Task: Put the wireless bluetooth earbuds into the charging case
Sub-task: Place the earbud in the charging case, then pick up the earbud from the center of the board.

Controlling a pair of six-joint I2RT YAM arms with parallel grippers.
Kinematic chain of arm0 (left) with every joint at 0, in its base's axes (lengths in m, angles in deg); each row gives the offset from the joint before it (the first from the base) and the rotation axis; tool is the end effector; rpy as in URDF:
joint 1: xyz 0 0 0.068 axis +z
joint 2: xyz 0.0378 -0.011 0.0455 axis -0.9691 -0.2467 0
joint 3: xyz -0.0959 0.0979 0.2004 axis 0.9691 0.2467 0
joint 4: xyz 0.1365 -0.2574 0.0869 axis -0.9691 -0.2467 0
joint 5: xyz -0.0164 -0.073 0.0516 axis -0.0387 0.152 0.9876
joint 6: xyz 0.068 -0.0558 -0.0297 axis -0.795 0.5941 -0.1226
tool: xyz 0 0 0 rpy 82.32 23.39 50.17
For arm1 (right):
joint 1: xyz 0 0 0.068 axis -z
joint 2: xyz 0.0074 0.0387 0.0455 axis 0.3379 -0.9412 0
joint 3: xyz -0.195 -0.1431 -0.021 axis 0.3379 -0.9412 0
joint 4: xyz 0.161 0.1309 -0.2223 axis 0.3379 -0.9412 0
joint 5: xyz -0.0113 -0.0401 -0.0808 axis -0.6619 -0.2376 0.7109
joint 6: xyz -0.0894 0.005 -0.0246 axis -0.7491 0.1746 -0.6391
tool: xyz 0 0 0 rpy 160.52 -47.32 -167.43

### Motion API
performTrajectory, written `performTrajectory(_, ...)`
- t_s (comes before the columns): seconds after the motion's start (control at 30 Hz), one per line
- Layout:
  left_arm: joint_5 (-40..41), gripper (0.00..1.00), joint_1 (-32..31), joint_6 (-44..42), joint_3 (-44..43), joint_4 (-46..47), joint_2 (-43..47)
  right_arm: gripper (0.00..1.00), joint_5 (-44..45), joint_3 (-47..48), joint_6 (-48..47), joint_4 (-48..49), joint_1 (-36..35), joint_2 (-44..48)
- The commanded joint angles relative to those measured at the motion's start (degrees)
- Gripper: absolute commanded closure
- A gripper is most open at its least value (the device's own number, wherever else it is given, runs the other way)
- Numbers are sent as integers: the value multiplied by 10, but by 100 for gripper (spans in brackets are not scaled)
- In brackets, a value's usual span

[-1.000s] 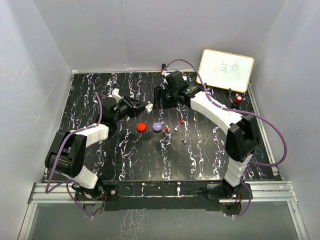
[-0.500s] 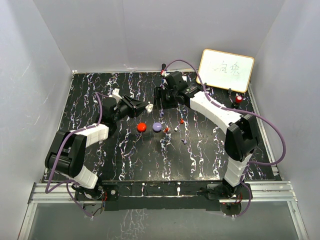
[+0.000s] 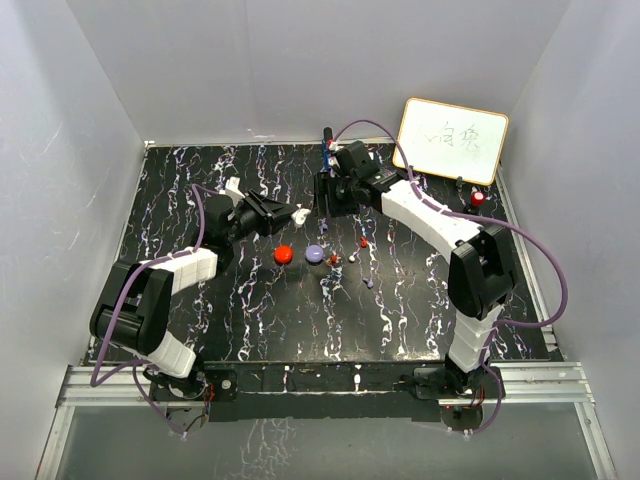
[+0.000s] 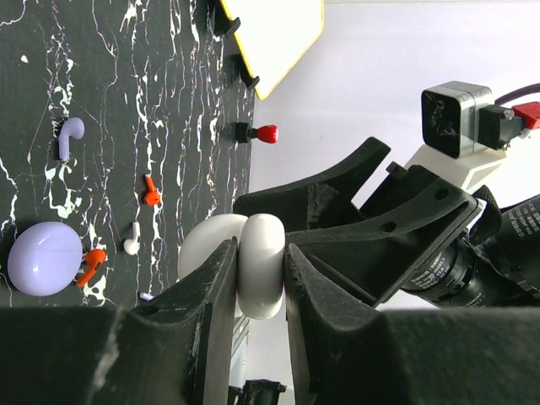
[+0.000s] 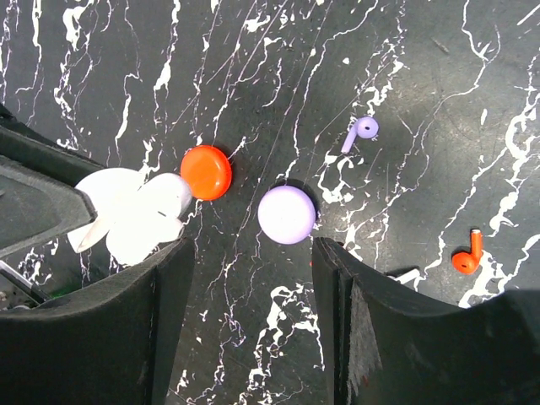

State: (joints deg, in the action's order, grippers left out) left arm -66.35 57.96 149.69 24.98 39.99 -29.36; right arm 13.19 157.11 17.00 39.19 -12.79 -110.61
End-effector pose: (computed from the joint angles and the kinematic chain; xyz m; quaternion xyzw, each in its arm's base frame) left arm 0.3671 -0.1584 0.1532 -0.2180 0.7026 -0.6028 0.3091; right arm 0.3948 0.2717 0.2081 -0.1173 0.9271 0.2416 0.2615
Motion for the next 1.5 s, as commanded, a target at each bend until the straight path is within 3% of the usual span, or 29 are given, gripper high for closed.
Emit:
performTrajectory(0.0, -19, 100, -1, 7, -13, 9, 21, 45, 2, 5, -7, 28, 4, -1)
performTrajectory(0.6, -26, 100, 0, 8, -16, 6, 21, 45, 15, 16, -5, 22, 8, -8)
performTrajectory(0.87, 7, 100, 42, 18, -6, 22, 35, 46, 64, -83, -5, 8, 61, 51)
performTrajectory(1.47, 23, 100, 55, 36, 39, 66, 54, 63, 137, -191, -20, -1, 2, 70)
